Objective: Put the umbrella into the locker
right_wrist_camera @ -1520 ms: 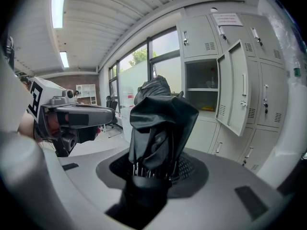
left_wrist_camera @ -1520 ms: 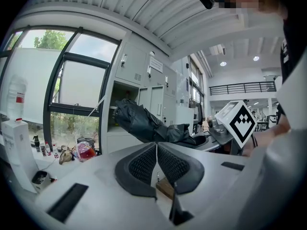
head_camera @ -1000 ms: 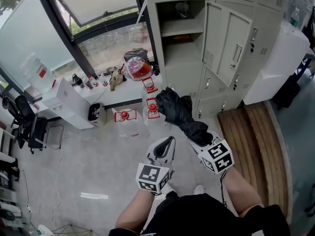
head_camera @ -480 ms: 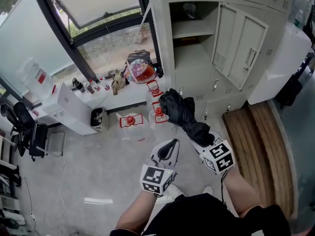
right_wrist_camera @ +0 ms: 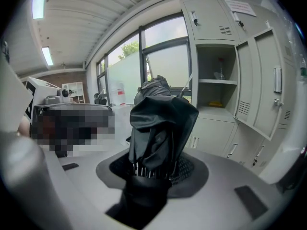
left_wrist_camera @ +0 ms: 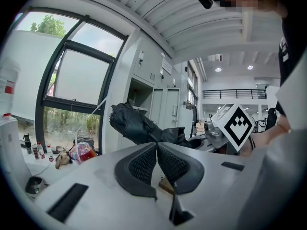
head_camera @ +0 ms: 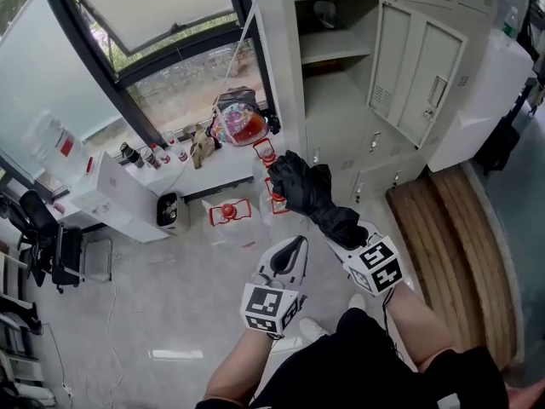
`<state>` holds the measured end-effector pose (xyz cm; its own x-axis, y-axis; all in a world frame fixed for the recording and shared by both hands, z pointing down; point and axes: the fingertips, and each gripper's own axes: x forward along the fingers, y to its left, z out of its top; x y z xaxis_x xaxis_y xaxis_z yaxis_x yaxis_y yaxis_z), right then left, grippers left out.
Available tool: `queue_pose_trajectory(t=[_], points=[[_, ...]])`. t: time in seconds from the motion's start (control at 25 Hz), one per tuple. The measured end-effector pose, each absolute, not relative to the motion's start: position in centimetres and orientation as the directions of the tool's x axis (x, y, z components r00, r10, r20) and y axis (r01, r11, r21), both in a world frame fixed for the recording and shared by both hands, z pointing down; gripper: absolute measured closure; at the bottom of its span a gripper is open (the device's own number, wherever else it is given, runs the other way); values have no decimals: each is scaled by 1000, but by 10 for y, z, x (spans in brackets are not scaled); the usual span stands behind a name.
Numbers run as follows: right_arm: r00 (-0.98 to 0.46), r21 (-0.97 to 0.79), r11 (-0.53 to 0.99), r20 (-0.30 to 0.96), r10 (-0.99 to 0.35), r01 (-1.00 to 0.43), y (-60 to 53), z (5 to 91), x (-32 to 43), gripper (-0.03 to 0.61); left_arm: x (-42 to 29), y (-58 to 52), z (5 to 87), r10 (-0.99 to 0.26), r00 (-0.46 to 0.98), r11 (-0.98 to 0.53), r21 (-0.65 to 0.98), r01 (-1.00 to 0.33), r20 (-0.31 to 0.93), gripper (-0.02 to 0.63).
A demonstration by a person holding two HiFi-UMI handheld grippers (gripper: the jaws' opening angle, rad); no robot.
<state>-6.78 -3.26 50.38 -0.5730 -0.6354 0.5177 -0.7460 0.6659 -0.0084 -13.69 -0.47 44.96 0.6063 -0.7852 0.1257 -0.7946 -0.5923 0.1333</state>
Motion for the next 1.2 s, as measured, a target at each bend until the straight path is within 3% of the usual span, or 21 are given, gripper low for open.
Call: queue_pose_trajectory(t=[1.2], points=[[-534, -8, 624, 527, -661, -781, -157, 503, -3, 348, -86, -122, 451, -763, 629, -614, 136, -777, 149, 594]])
